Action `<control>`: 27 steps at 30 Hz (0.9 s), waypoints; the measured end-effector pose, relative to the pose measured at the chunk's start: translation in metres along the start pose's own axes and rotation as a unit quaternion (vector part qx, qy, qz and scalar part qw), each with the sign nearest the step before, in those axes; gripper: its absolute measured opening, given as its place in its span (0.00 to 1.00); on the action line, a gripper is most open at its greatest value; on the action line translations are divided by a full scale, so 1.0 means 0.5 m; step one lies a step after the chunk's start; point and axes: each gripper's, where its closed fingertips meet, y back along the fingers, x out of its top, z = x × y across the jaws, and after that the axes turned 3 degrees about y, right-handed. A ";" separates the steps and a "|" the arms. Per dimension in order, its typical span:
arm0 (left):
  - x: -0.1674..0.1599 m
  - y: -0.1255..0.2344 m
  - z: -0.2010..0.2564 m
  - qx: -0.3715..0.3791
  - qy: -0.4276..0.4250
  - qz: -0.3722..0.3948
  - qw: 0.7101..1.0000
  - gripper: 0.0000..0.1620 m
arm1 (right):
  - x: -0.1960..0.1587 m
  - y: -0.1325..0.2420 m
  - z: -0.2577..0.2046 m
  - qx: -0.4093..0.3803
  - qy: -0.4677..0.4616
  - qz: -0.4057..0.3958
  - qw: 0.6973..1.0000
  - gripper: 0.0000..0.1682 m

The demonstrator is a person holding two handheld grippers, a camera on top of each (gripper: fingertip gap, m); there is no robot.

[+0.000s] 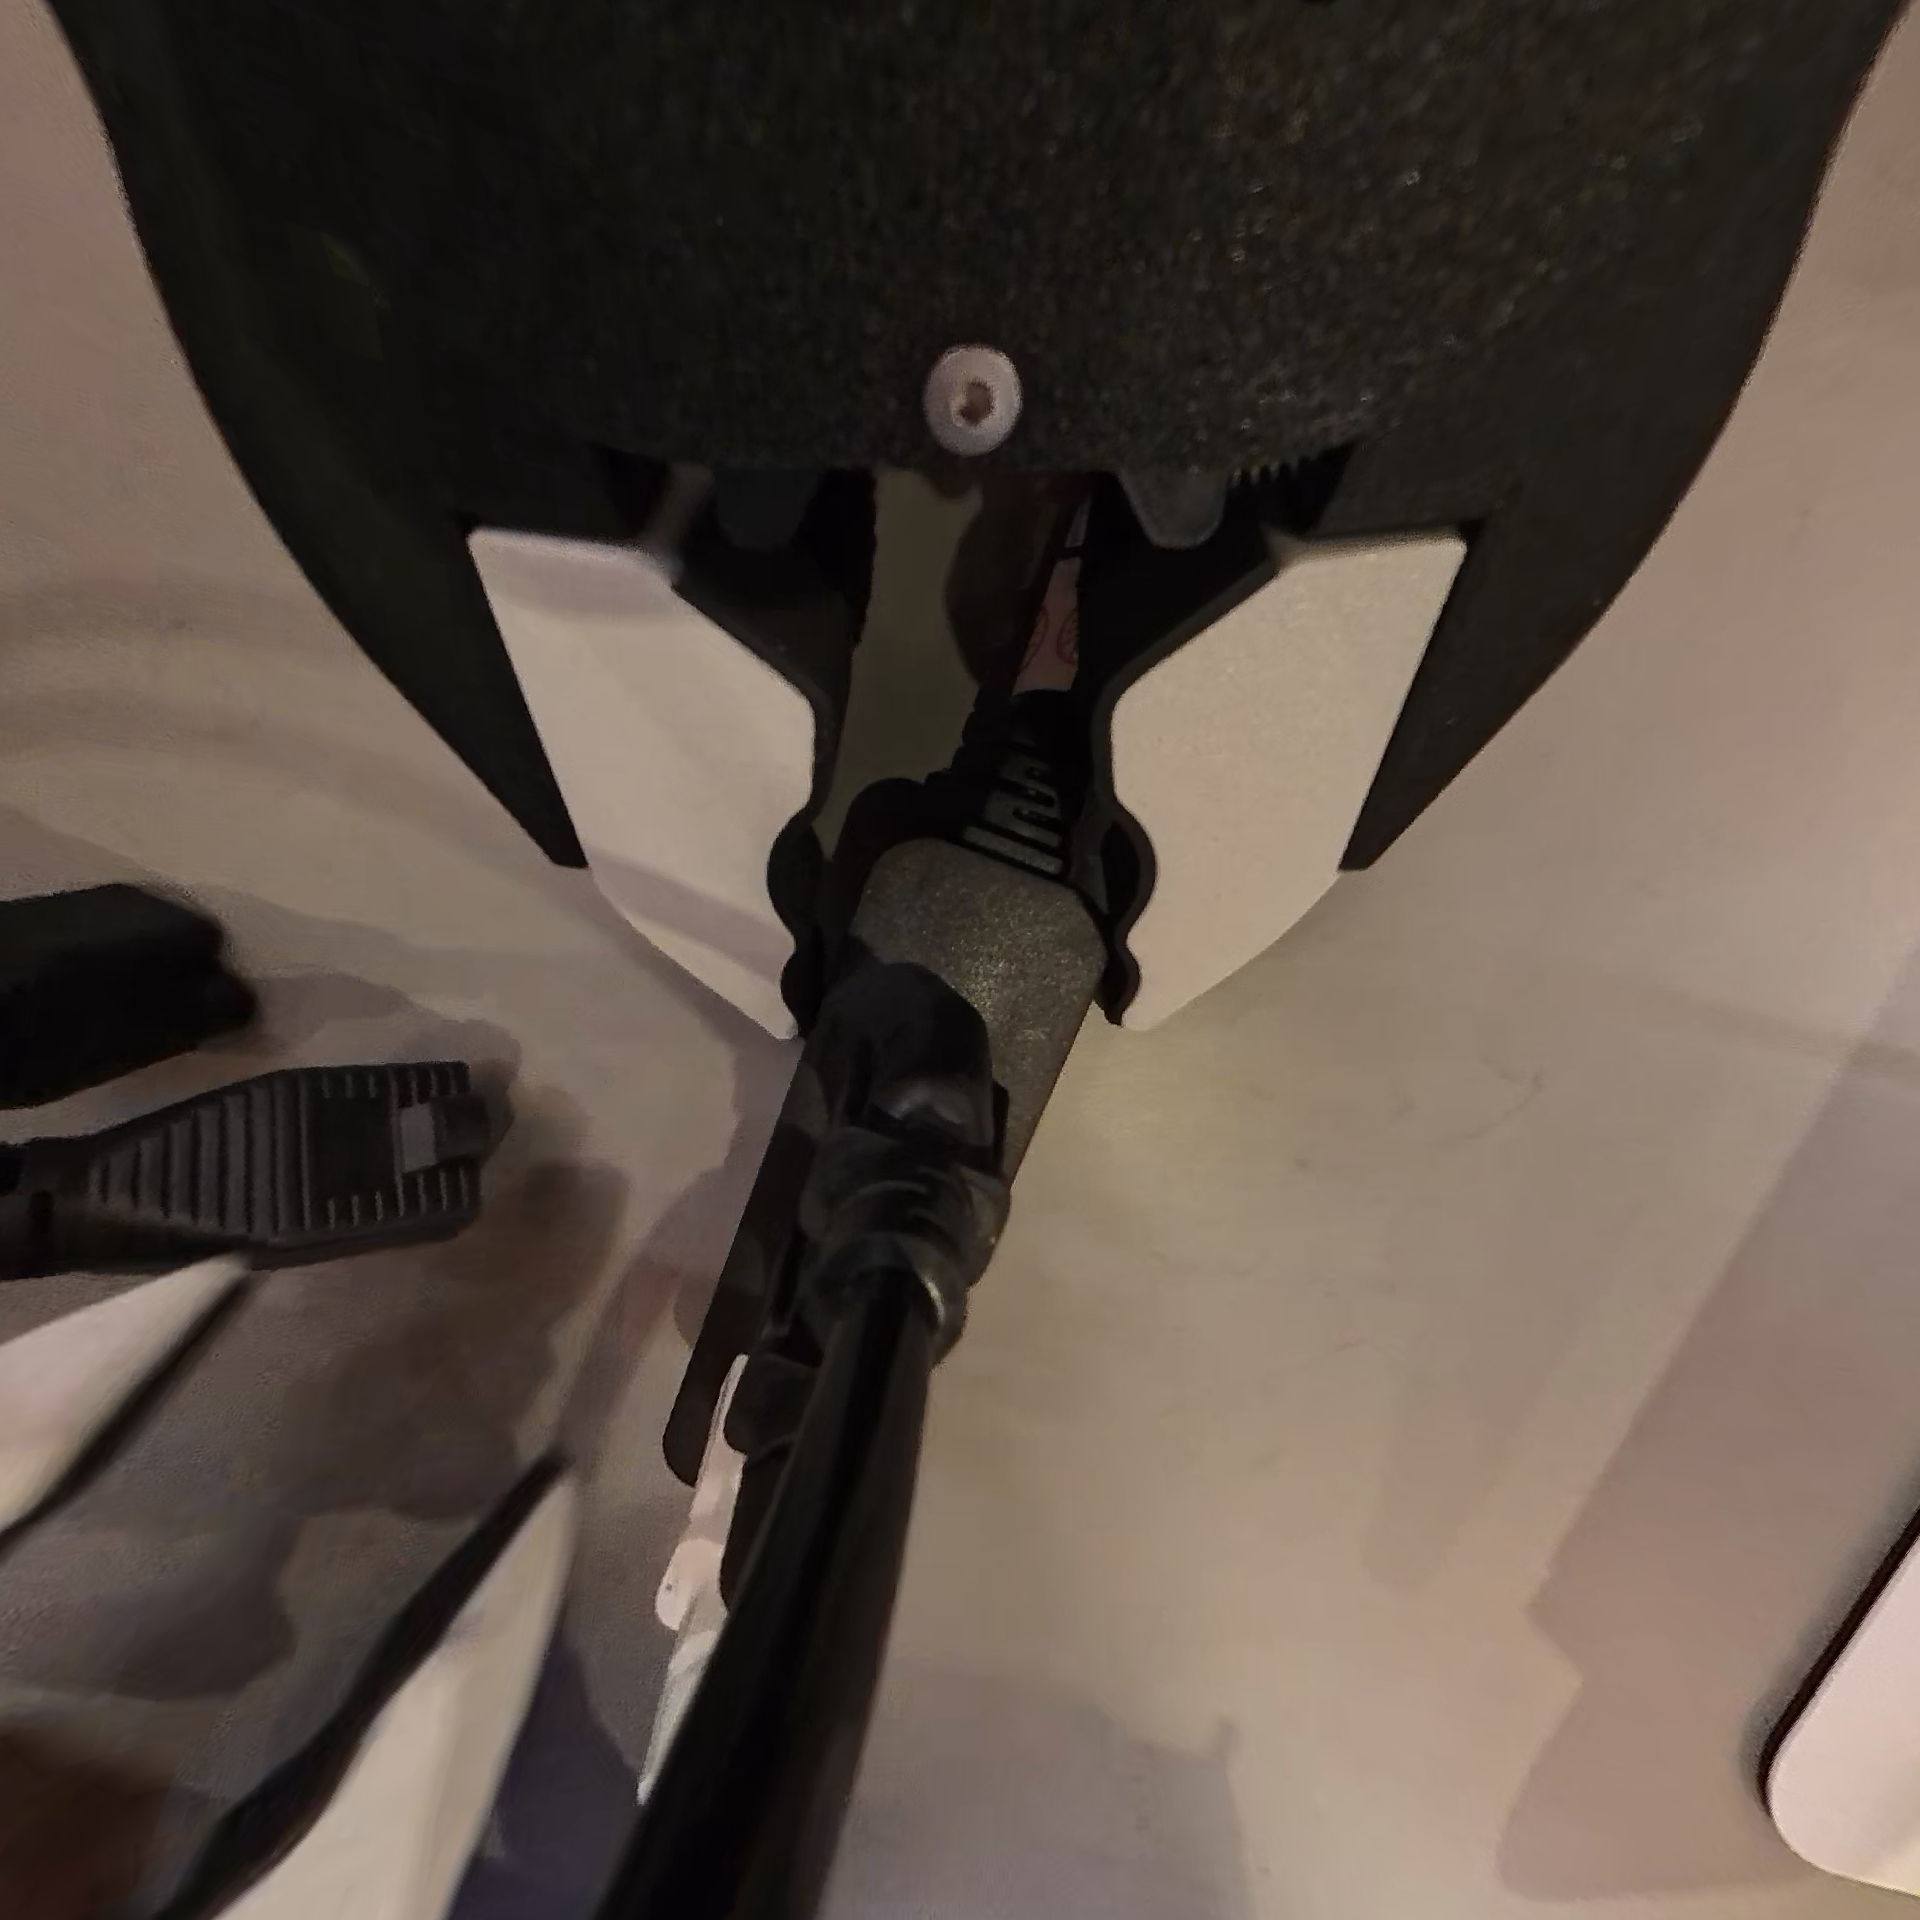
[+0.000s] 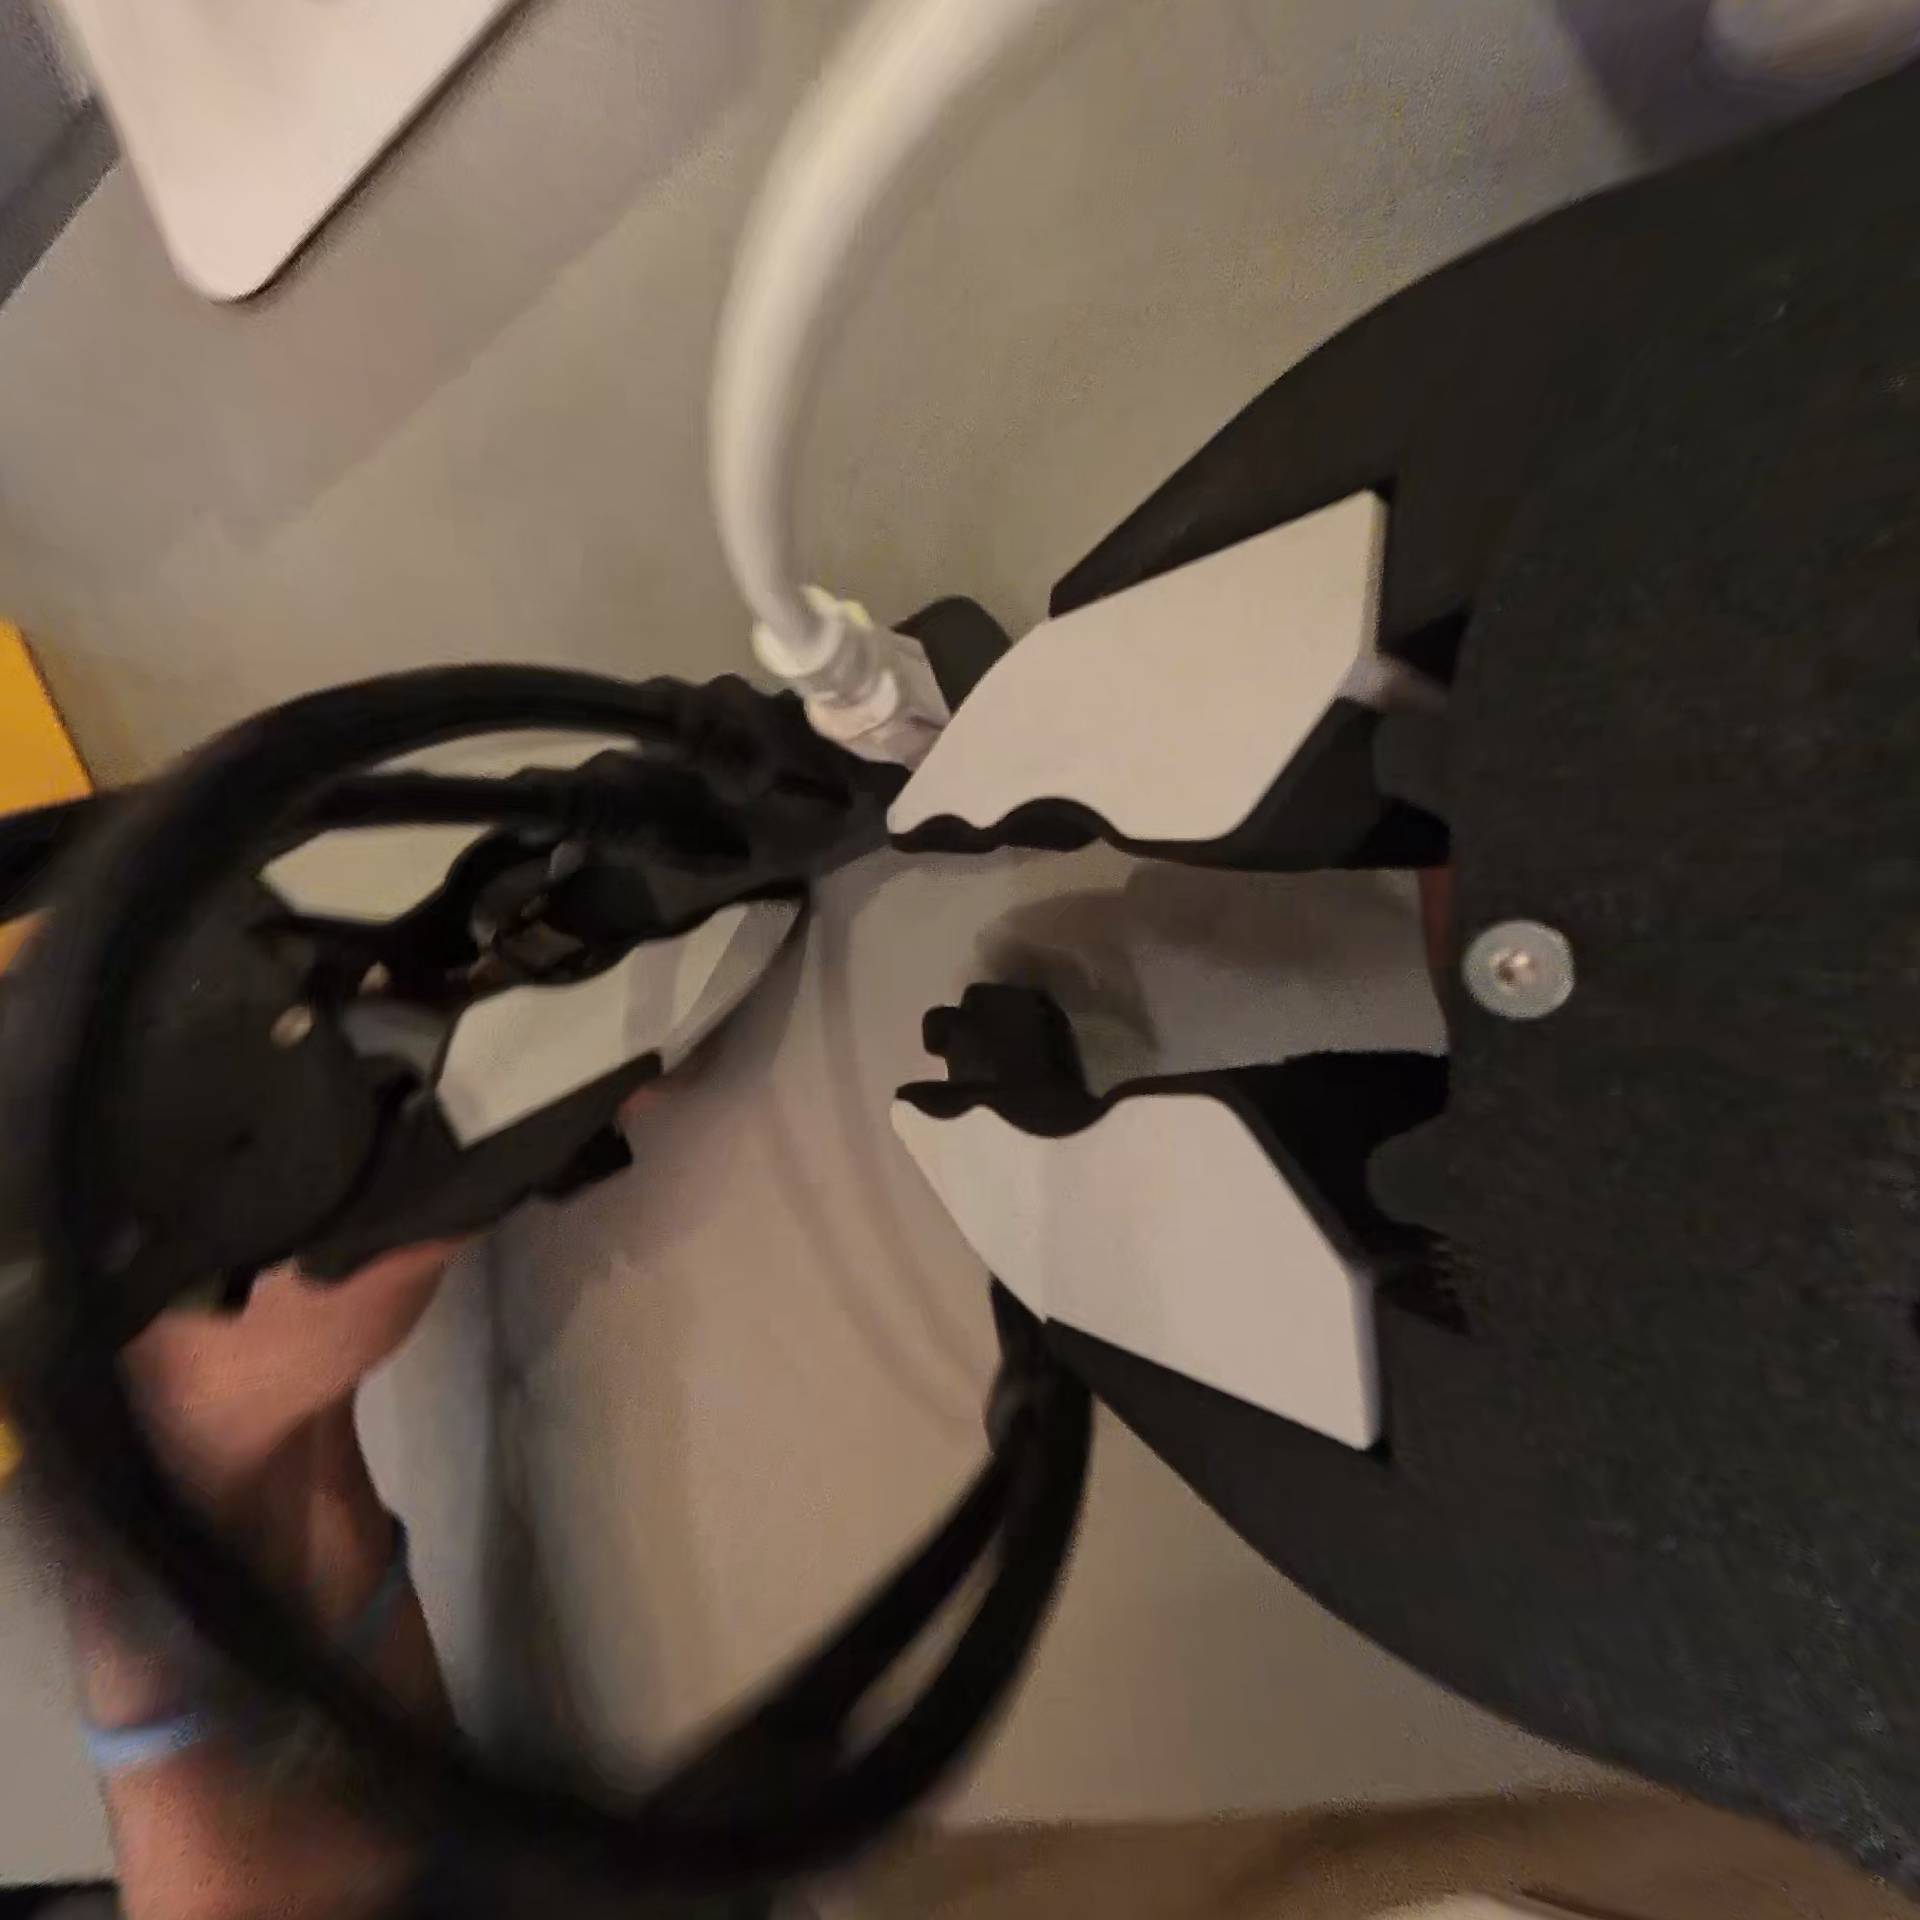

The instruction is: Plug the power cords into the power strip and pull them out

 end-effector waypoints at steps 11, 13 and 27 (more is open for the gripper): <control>-0.001 0.001 0.003 -0.004 -0.003 0.000 1.000 0.32 | -0.022 -0.013 0.073 -0.032 0.070 0.022 0.997 0.04; -0.001 0.001 0.003 -0.004 -0.003 0.000 1.000 0.32 | -0.026 -0.006 0.085 -0.062 0.049 0.040 0.996 0.26; -0.001 0.001 0.005 -0.004 -0.005 -0.001 1.000 0.32 | 0.024 -0.083 0.085 0.005 0.146 0.061 0.987 0.20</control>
